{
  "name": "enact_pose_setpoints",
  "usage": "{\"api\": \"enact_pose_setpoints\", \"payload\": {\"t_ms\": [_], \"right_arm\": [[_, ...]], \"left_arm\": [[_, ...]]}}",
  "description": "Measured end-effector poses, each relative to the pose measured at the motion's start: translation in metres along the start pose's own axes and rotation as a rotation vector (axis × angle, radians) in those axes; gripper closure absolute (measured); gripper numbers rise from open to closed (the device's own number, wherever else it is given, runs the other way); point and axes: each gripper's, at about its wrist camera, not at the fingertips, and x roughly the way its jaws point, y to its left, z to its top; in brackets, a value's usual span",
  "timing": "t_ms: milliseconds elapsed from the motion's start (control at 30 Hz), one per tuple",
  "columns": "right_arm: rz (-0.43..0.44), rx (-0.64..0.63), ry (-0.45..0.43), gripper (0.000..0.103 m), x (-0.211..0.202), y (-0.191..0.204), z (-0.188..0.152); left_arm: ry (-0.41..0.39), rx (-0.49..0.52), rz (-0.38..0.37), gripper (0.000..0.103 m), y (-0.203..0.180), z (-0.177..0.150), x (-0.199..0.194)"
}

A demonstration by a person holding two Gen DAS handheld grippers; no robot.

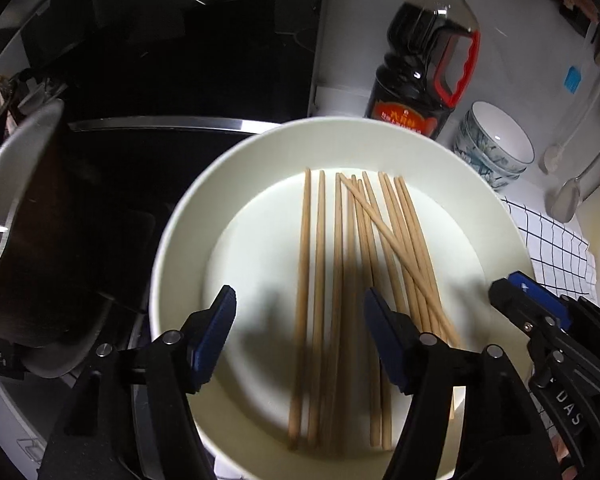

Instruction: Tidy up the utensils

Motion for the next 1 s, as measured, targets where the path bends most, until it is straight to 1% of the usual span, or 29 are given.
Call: {"api": "enact_pose_setpoints", "payload": {"t_ms": [33,67,100,233,300,533,600,833,1000], "right_arm": [[-0.002,0.007,-0.004,0.073,-0.005,-0.001,-0.001],[-0.003,0.013,-0.005,0.066,-0.008,-0.003,-0.002],[-0.002,0.022,-0.008,0.064,-0.012,-0.004,-0.003],[0.008,0.039,-0.012,0.064,-0.023,-0.005,-0.008],[0.008,0.043,-0.011,0.061,-0.028,-0.005,-0.008],[0.005,0.050,-0.016,0.060,-0.040,-0.005,-0.009],[0.004,0.046,-0.018,0.057,-0.043,-0.004,-0.009],[0.009,0.040,-0.016,0.056,-0.048,-0.001,-0.011],[0.009,0.033,-0.017,0.052,-0.052,0.001,-0.011]], "left_arm": [[0.000,-0.005,0.002,0.030,0.001,0.000,-0.003],[-0.002,-0.009,0.004,0.028,0.002,-0.001,-0.006],[-0.004,-0.015,0.006,0.025,0.002,-0.002,-0.010],[0.001,-0.025,0.011,0.021,0.002,-0.005,-0.021],[-0.001,-0.022,0.017,0.020,0.001,-0.007,-0.025],[-0.019,-0.016,0.030,0.019,-0.001,-0.008,-0.040],[-0.025,-0.016,0.034,0.017,-0.002,-0.009,-0.043],[-0.042,-0.009,0.043,0.016,-0.004,-0.010,-0.053],[-0.053,-0.018,0.042,0.013,-0.004,-0.010,-0.059]]}}
